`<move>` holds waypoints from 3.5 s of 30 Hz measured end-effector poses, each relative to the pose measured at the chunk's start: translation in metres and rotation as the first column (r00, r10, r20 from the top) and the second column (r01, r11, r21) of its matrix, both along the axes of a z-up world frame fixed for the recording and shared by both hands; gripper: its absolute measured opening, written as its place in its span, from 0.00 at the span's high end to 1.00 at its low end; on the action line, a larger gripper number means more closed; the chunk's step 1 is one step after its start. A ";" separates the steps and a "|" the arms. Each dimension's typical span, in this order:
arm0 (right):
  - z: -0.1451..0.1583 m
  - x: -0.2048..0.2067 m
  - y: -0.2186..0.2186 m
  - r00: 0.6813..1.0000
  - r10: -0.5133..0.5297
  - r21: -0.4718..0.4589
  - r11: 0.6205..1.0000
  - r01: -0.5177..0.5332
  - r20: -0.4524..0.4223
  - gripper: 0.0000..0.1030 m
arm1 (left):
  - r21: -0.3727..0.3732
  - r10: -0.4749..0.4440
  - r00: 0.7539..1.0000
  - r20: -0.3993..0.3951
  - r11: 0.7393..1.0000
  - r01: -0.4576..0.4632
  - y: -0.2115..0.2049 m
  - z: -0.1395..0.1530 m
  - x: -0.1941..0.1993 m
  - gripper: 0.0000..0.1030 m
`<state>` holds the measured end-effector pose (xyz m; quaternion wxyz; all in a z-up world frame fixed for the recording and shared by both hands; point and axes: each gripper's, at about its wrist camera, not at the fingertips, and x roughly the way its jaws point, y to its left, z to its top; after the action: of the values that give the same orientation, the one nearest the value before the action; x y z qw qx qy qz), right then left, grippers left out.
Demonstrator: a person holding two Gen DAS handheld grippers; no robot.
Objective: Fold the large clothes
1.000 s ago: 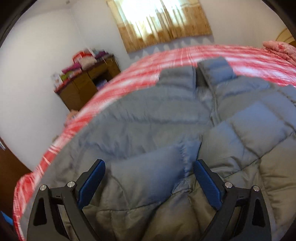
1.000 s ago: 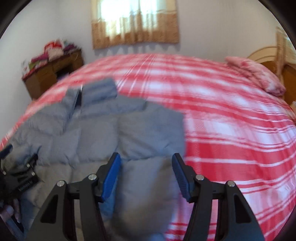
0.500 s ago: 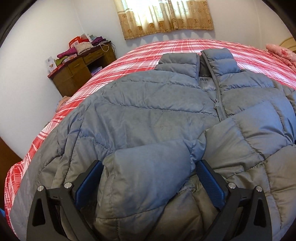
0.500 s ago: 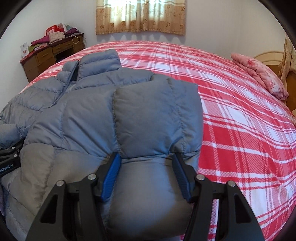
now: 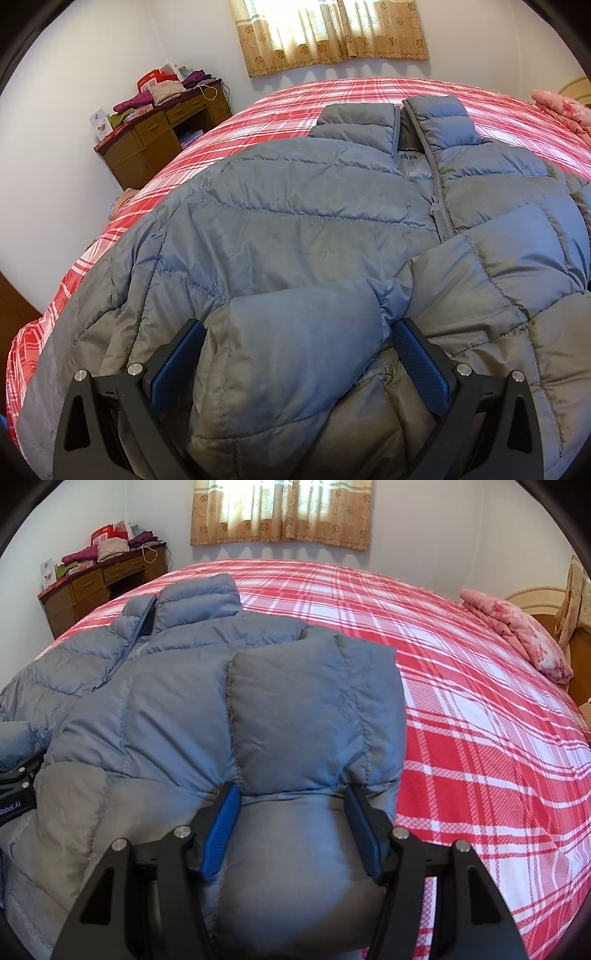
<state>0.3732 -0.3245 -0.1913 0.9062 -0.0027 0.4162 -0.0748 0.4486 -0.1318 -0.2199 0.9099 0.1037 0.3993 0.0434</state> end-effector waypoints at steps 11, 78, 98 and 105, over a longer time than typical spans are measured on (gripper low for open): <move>0.052 -0.016 -0.009 0.984 -0.043 0.046 0.998 0.035 0.173 0.40 | -0.043 0.001 1.000 -0.003 0.999 -0.001 0.008 0.001 0.003 0.01; 0.014 -0.182 0.056 0.987 0.116 -0.028 0.993 -0.114 0.107 0.02 | 0.084 0.316 0.938 0.145 0.940 -0.330 0.351 0.079 -0.154 0.86; 0.052 -0.206 -0.003 0.977 -0.007 0.054 0.999 -0.004 0.211 0.03 | 0.109 -0.189 0.898 0.397 0.981 0.158 0.097 0.207 -0.156 0.87; 0.042 -0.215 -0.024 0.980 -0.037 0.096 0.995 0.019 0.194 0.03 | 0.129 -0.357 0.872 0.337 0.934 0.333 -0.019 0.170 -0.158 0.85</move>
<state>0.1581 -0.3486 -0.1493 0.9407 0.0530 0.3280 -0.0680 0.2911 -0.1512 -0.0497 0.9559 0.1940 0.2022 -0.0882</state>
